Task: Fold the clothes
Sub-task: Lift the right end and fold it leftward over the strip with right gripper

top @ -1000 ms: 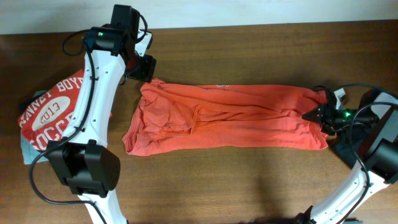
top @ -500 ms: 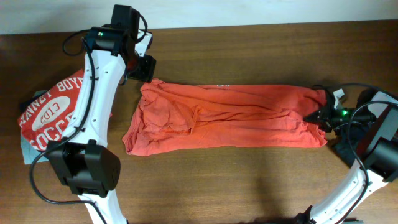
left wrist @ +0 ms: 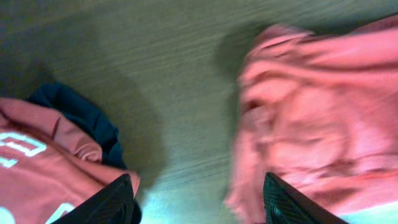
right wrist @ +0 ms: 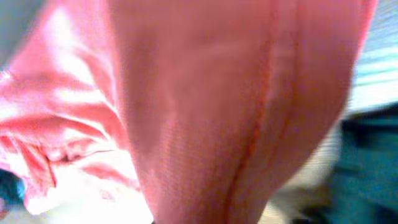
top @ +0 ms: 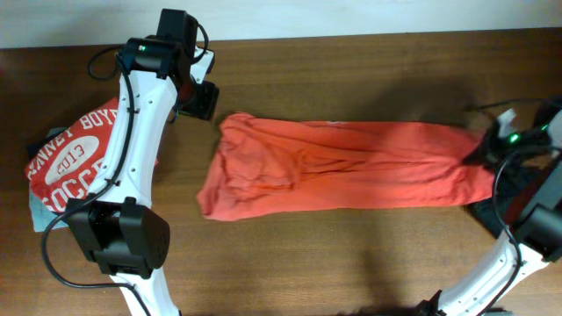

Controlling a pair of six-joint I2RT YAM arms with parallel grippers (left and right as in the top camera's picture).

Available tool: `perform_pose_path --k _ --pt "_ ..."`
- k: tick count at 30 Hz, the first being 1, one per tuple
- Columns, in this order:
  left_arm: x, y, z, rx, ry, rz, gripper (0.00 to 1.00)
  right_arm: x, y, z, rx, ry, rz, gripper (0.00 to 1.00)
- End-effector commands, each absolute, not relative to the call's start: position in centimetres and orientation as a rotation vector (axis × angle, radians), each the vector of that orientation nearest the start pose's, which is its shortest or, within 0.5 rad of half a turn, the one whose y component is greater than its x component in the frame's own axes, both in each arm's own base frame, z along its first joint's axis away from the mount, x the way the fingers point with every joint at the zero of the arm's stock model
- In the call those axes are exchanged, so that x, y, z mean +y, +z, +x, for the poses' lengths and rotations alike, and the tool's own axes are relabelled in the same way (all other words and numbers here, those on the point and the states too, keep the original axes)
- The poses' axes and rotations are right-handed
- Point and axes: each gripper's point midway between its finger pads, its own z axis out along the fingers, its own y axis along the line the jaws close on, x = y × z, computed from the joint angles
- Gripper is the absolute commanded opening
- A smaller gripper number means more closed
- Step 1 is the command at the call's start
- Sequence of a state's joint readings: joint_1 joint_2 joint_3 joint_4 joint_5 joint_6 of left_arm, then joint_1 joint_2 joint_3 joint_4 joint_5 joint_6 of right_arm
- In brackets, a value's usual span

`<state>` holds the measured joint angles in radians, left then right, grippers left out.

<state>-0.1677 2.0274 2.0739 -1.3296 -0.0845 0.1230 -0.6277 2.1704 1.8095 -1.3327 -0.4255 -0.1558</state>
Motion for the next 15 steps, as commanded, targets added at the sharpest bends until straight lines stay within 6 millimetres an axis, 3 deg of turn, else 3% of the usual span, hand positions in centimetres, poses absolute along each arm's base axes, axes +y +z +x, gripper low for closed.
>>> perform_pose_path --k 1,4,8,11,13,15 --pt "-5.2 19.6 44.5 2.803 0.184 0.389 0.66 -20.3 15.8 37.2 2.78 0.369 0.736 0.04" --pt "-5.1 20.6 44.4 2.779 0.184 0.37 0.66 -19.5 19.9 38.1 2.721 0.321 0.658 0.04" --pt "-4.8 23.6 45.1 2.692 0.173 0.31 0.68 -15.2 23.9 39.3 2.705 0.315 0.497 0.04" --pt "-4.6 26.0 45.4 2.627 0.168 0.29 0.71 -10.4 24.5 40.4 2.732 0.343 0.364 0.04" --pt "-4.6 27.6 45.5 2.584 0.164 0.282 0.73 -5.6 24.1 41.2 2.776 0.373 0.208 0.04" --pt "-4.6 28.3 45.5 2.565 0.162 0.278 0.73 -2.2 23.5 41.5 2.816 0.359 0.124 0.04"
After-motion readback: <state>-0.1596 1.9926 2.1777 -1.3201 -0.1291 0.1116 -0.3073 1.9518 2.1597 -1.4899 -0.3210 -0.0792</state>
